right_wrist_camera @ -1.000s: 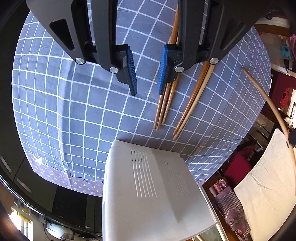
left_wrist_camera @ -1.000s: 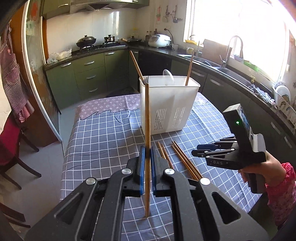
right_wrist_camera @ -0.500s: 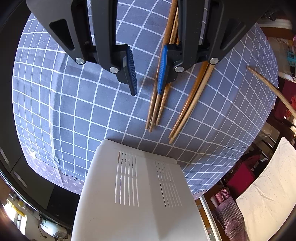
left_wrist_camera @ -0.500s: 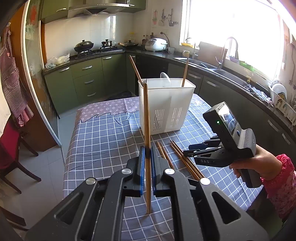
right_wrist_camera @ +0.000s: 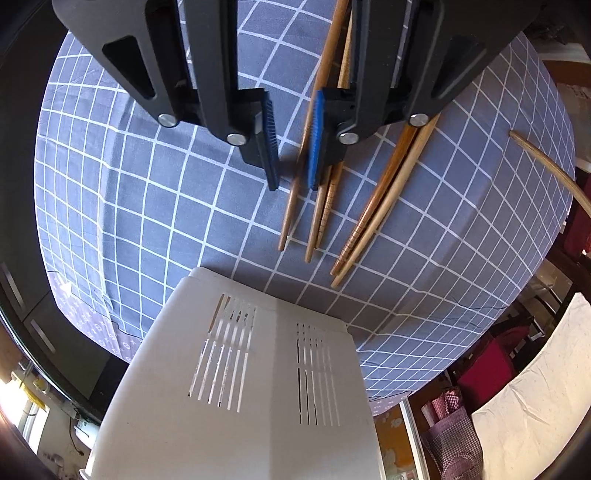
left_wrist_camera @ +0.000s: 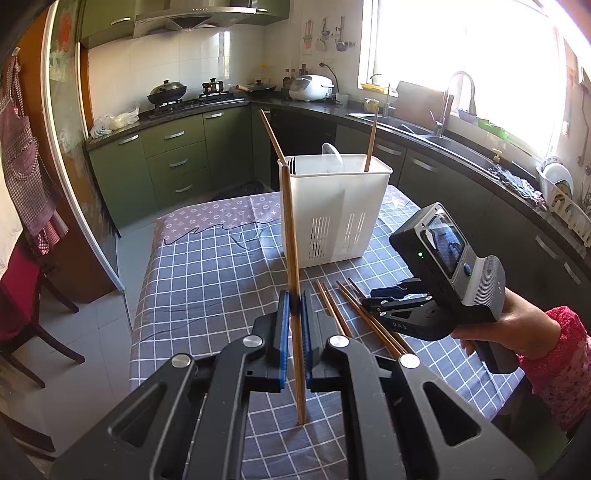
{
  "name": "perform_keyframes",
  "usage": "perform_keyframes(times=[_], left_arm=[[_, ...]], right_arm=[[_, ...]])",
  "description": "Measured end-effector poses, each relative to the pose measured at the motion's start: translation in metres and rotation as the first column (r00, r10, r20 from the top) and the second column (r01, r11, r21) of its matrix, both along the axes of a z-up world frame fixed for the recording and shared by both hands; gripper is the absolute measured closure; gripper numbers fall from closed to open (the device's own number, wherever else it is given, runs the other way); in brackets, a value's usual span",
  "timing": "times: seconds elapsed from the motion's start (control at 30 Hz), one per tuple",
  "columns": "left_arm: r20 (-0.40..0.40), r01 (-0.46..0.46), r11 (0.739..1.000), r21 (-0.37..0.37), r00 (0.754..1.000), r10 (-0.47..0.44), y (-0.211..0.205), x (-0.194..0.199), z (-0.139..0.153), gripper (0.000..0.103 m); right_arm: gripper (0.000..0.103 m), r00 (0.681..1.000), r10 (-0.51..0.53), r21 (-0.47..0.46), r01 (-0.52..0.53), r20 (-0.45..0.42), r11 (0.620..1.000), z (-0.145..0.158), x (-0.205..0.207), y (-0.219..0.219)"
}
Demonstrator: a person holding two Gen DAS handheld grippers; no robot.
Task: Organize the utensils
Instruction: 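Grasp a wooden chopstick with the right gripper while the left gripper holds its chopstick upright, then carry both chopsticks to the white holder and drop the left gripper's chopstick in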
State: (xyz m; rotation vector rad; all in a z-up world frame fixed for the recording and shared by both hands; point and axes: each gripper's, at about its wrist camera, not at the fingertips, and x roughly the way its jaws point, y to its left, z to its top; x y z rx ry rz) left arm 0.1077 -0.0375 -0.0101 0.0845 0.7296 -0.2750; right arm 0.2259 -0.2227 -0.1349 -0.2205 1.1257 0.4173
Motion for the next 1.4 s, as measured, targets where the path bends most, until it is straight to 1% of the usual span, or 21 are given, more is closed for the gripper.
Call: perform_keyframes(times=[0.1, 0.17, 0.23, 0.33, 0.5, 0.67, 0.8, 0.93, 1.1, 1.4], left_arm=[[-0.001, 0.003, 1.000, 0.005, 1.000, -0.003, 0.000, -0.001, 0.000, 0.097], [-0.003, 0.003, 1.000, 0.005, 1.000, -0.003, 0.001, -0.001, 0.000, 0.097], [-0.002, 0.004, 1.000, 0.010, 1.000, -0.004, 0.001, -0.001, 0.000, 0.097], [-0.004, 0.006, 1.000, 0.012, 1.000, -0.005, 0.000, -0.001, 0.000, 0.097], [-0.003, 0.005, 1.000, 0.014, 1.000, -0.005, 0.000, -0.002, 0.000, 0.097], [-0.001, 0.003, 1.000, 0.017, 1.000, -0.003, 0.002, -0.004, 0.001, 0.097], [0.003, 0.005, 1.000, 0.021, 1.000, -0.005, 0.003, -0.006, 0.001, 0.097], [0.002, 0.009, 1.000, 0.021, 1.000, -0.009, 0.004, -0.007, 0.003, 0.097], [-0.001, 0.003, 1.000, 0.023, 1.000, -0.003, 0.004, -0.009, 0.005, 0.097], [0.017, 0.002, 1.000, 0.021, 1.000, -0.002, 0.006, -0.011, 0.015, 0.097]], right_arm=[[0.096, 1.000, -0.011, 0.005, 0.011, 0.007, 1.000, 0.002, 0.002, -0.002], [0.097, 1.000, -0.012, 0.032, 0.012, 0.021, 0.999, 0.009, -0.001, -0.007], [0.097, 0.998, -0.024, 0.063, 0.020, 0.052, 0.998, 0.022, -0.005, -0.014], [0.097, 0.992, -0.045, 0.125, 0.030, 0.117, 0.992, 0.053, -0.014, -0.028], [0.097, 0.961, -0.086, 0.213, 0.028, 0.265, 0.977, 0.111, -0.048, -0.051], [0.097, 0.919, -0.126, 0.264, 0.025, 0.372, 0.964, 0.145, -0.095, -0.080], [0.097, 0.893, -0.153, 0.283, 0.031, 0.423, 0.959, 0.155, -0.137, -0.100], [0.097, 0.889, -0.174, 0.304, 0.041, 0.424, 0.952, 0.157, -0.159, -0.112], [0.097, 0.889, -0.190, 0.321, 0.051, 0.417, 0.946, 0.156, -0.165, -0.123], [0.097, 0.894, -0.183, 0.341, 0.036, 0.410, 0.939, 0.153, -0.161, -0.122]])
